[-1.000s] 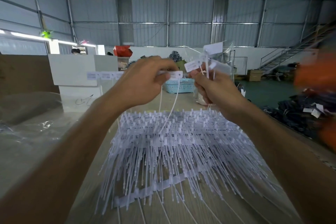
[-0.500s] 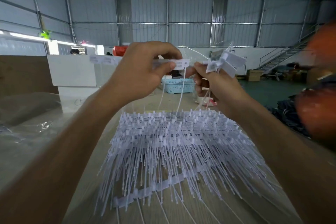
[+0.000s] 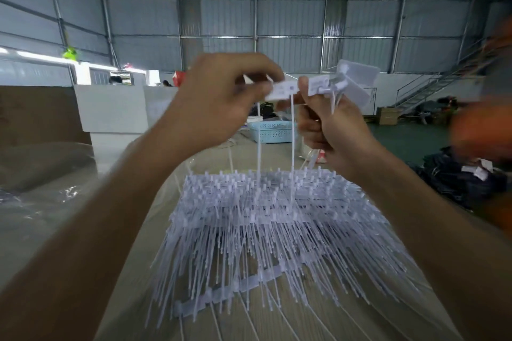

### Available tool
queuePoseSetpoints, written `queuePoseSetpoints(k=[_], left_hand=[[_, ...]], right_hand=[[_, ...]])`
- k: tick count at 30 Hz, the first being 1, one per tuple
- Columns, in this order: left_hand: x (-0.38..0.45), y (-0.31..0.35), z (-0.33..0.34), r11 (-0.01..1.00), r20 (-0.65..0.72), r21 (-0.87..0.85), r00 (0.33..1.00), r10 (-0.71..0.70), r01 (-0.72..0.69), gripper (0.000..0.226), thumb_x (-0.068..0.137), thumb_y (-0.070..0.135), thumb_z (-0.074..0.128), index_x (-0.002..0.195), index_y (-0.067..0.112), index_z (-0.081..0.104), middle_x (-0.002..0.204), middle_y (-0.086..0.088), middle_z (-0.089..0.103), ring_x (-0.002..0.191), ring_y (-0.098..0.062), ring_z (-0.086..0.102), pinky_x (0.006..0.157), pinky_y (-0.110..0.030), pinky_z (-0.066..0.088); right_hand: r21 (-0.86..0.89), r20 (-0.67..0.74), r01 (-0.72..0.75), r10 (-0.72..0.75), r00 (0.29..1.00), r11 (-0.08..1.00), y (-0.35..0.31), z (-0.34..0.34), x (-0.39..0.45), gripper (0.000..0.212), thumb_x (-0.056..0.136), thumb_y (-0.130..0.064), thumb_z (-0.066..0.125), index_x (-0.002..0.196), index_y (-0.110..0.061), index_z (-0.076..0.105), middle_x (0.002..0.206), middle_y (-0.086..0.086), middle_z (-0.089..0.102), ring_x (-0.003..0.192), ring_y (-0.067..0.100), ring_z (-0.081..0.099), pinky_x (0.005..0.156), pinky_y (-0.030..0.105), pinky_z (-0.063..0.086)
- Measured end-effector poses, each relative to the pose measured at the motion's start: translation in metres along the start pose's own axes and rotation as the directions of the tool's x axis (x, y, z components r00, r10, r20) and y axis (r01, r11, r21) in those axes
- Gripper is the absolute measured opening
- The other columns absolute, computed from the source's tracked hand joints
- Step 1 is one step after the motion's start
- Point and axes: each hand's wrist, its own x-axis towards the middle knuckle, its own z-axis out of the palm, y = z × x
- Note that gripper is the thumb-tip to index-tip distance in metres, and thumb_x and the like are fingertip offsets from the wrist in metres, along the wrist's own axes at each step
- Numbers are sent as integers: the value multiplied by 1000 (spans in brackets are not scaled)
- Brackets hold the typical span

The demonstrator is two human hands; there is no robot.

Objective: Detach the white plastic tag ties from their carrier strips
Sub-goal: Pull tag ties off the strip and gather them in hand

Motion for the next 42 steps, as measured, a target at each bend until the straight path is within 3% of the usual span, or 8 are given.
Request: queuePoseSetpoints(k=[4,13,18,23,32,36,39,42], left_hand=[[-2,-8,19,997,133,-27,989,-62,66,20,93,10,67,111,18,72,83,19,65,67,9,58,67,-18,44],[-5,-23,28,996,151,14,985,-88,87,19,90,14,73,104,22,63,98,8,62,65,20,51,59,-3,32],[-8,-32,28,969,175,190,966,-192,158,21,93,43,64,103,23,63,98,6,65,88,-14,59,82,-41,52],[-12,-29,27,884,50,465,996,-68,37,18,102,35,50,97,22,62,92,4,69,93,-24,59,86,-44,38],[-14,-19,33,951,-42,276,990,-132,138,12,101,28,48,97,21,56,78,3,62,74,-27,58,64,-37,45],[-11,-19,33,966,-31,189,984,-175,177,19,102,34,47,93,21,59,78,1,65,73,-24,58,68,-40,48],[-10,-22,33,970,-10,155,982,-190,189,25,103,37,47,88,21,60,68,6,58,63,-17,51,64,-37,45],[-7,-24,32,966,-1,153,978,-210,207,28,102,37,49,81,21,59,58,11,48,56,-8,45,57,-32,33]], right_hand=[[-48,36,-16,17,999,999,1,1,-1,38,102,-43,51,71,-23,42,57,-4,28,51,10,18,46,26,13],[-309,119,158,-127,985,938,8,0,-7,31,103,-21,54,74,-29,59,57,-15,54,45,-3,42,45,12,32],[-354,154,184,-137,979,917,6,1,-11,25,102,-18,55,81,-28,63,51,-24,55,45,-8,49,46,4,34],[-276,19,45,-41,999,960,5,1,-8,26,101,-30,57,81,-15,54,54,-10,44,45,4,34,46,19,29],[-227,108,100,-76,991,969,-1,4,-12,25,101,-28,57,80,-15,52,59,-3,40,47,8,28,43,21,23],[-273,207,214,-160,965,938,-2,3,-14,18,99,-17,63,84,-27,65,65,-15,63,55,-2,55,51,14,43],[-445,262,325,-225,938,835,-3,2,-12,29,96,-12,65,87,-40,66,90,-17,71,83,-2,65,68,12,52],[-593,311,452,-328,892,667,-4,3,-9,42,94,-3,65,93,-43,54,83,-31,60,82,-16,57,72,4,41]])
